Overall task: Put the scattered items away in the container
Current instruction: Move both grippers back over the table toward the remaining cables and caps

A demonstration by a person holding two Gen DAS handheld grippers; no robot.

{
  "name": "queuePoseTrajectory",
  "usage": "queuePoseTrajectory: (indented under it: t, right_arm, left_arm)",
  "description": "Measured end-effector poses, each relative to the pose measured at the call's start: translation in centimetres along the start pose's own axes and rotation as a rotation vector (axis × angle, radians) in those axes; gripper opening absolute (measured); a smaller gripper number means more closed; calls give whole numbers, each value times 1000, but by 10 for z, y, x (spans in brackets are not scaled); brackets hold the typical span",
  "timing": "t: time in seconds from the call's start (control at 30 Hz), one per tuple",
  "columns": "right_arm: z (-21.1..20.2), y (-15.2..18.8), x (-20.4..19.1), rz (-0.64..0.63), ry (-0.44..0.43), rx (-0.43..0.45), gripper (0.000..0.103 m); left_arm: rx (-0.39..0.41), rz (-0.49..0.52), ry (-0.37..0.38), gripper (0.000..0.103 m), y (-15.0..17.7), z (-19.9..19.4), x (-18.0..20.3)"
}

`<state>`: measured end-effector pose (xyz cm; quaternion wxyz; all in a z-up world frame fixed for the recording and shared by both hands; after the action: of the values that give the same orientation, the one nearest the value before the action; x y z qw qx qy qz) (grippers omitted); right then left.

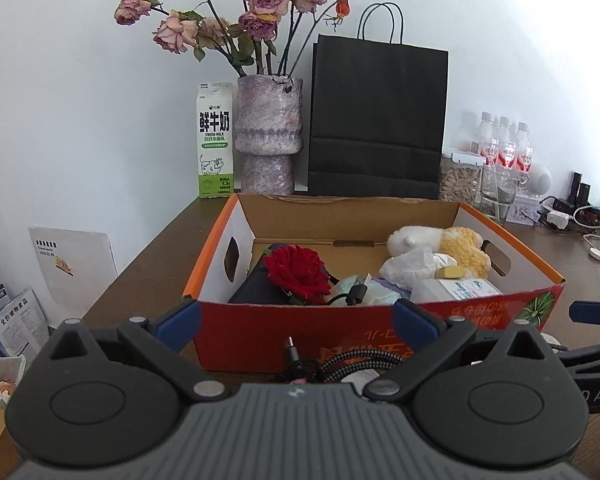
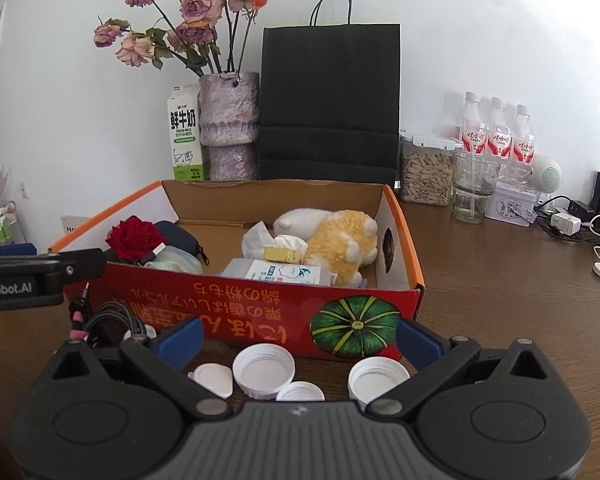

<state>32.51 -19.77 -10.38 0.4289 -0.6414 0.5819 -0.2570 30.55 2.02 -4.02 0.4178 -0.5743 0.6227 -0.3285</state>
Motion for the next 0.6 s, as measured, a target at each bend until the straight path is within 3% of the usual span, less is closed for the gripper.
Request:
queuePoseTrajectory:
  t: [0.33,0.5,0.6]
  right_arm:
    - [12,18,8,-45,21,-85,103]
    - [13,22,16,-43,20,-109,103]
    - [12,23,20,-42,22,-110,103]
  left_arm:
    - [-96,44,94,103,22,8,14]
    - [-108,35,179,103,25,8,24]
    - [-128,70,181,103,28,10,31]
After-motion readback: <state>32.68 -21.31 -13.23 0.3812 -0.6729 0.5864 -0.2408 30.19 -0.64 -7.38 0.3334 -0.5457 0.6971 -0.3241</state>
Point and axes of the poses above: each gripper's, at about its wrist camera, not at the fingertips, and z roughly the way its jaws point, x to its right, y to its underside, the point moved 10 cm from there along z, roughly the way its jaws point, and after that the axes turned 10 degrees about z, right-handed, at the moved point
